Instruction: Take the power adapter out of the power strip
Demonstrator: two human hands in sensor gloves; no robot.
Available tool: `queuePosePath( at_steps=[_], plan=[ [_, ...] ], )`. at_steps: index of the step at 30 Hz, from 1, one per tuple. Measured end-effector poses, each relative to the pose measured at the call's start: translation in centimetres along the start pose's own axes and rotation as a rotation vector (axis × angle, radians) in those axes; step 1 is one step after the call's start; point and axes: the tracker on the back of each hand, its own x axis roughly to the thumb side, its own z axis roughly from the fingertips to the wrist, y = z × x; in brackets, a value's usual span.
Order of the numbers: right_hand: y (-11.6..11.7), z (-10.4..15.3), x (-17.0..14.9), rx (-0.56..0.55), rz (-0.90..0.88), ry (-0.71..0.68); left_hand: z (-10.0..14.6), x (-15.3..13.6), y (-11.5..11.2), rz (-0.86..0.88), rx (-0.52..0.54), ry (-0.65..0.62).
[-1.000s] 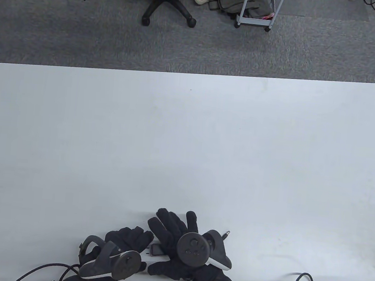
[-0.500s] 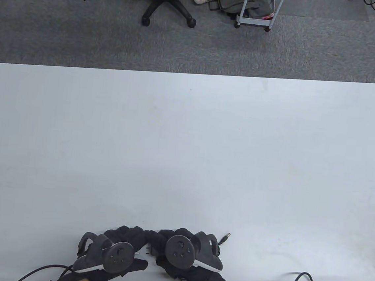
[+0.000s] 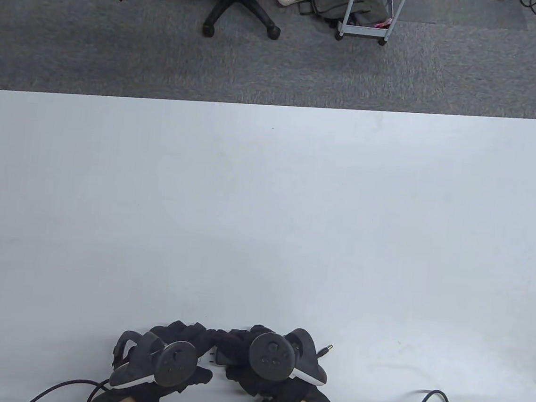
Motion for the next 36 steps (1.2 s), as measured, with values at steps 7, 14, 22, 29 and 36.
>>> queuePosePath(
  at_steps=[7,14,22,29,36],
  plan=[
    [-6.7,3.3,-0.1,-0.306,-0.188,-0.034,-0.1,0.1,0.0,0.000,-0.011,0.006],
    [-6.0,2.7,-1.8,-0.260,-0.130,0.102,0.1,0.1,0.0,-0.012,-0.008,0.006],
    [-3.5,0.6,-3.8,-0.075,-0.081,0.226,0.1,0.1,0.0,-0.012,-0.007,0.002],
    [-3.0,0.3,-4.8,-0.005,-0.076,0.317,0.0,0.2,0.0,-0.008,-0.007,-0.002],
    [-2.7,0.3,-6.1,-0.171,0.030,0.504,0.0,0.4,0.0,-0.011,-0.005,-0.005]
  ],
)
